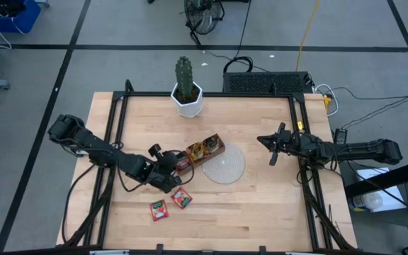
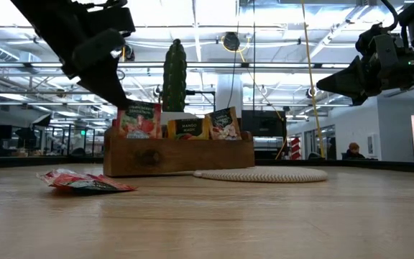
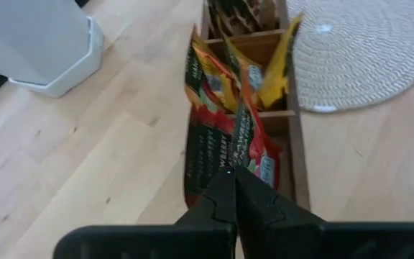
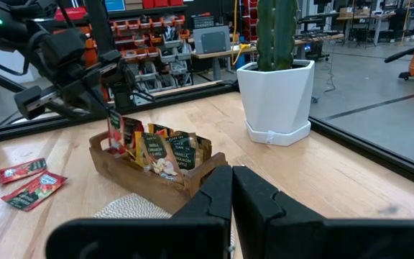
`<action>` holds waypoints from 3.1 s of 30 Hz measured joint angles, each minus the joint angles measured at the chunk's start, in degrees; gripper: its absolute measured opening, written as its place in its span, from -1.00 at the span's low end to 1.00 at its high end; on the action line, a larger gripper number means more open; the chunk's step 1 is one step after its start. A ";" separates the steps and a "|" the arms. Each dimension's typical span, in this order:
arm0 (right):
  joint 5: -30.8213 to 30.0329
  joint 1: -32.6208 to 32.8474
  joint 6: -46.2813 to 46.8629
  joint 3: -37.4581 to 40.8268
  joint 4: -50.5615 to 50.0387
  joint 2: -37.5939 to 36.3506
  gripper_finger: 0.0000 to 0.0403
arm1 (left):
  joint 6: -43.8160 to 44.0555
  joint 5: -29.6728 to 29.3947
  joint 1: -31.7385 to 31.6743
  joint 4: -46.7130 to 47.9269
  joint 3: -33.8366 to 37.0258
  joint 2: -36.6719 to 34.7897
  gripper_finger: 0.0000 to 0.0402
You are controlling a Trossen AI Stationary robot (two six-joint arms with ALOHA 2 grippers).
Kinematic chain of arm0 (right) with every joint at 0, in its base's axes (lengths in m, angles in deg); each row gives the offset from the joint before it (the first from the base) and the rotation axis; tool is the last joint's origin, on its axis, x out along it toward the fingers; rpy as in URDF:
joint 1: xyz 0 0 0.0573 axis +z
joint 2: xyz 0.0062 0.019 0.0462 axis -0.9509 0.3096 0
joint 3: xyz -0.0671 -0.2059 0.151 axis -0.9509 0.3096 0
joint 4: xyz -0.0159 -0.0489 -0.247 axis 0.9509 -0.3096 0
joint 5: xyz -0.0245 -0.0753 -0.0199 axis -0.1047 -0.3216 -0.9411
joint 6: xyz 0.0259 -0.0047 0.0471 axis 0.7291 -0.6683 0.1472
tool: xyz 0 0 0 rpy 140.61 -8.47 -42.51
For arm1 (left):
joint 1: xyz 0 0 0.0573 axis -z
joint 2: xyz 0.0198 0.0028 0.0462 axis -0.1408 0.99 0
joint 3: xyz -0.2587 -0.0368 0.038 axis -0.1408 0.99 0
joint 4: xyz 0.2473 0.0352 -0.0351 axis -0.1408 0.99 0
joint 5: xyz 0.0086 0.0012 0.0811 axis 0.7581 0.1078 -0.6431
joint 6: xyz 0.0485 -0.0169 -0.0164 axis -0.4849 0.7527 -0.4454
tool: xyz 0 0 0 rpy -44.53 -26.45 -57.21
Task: Pick & Place Tea
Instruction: Put the red tea bag into the left section of the wooden organizer, then adjust the wooden organizer
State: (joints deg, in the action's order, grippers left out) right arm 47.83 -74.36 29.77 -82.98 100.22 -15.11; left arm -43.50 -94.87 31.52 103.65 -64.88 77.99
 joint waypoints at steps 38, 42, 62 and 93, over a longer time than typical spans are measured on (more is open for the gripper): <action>0.00 0.00 0.00 0.00 0.02 0.02 -1.00 | -4.11 -17.55 -2.63 6.01 0.04 -5.14 -0.20; 0.00 0.02 0.00 0.00 0.01 0.02 -1.00 | -5.41 -21.71 -8.17 5.54 0.02 -7.32 -0.20; 0.00 0.01 0.00 0.00 0.02 0.00 -1.00 | -34.60 32.11 -40.32 -32.12 3.28 6.82 -0.96; 0.00 0.02 -0.01 0.00 0.02 0.02 -1.00 | -43.94 62.05 -39.79 -35.88 -8.13 21.03 -0.98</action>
State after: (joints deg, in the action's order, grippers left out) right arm 47.83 -74.33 29.77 -82.98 100.24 -15.10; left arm -87.44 -32.81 -8.26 67.77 -73.01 99.02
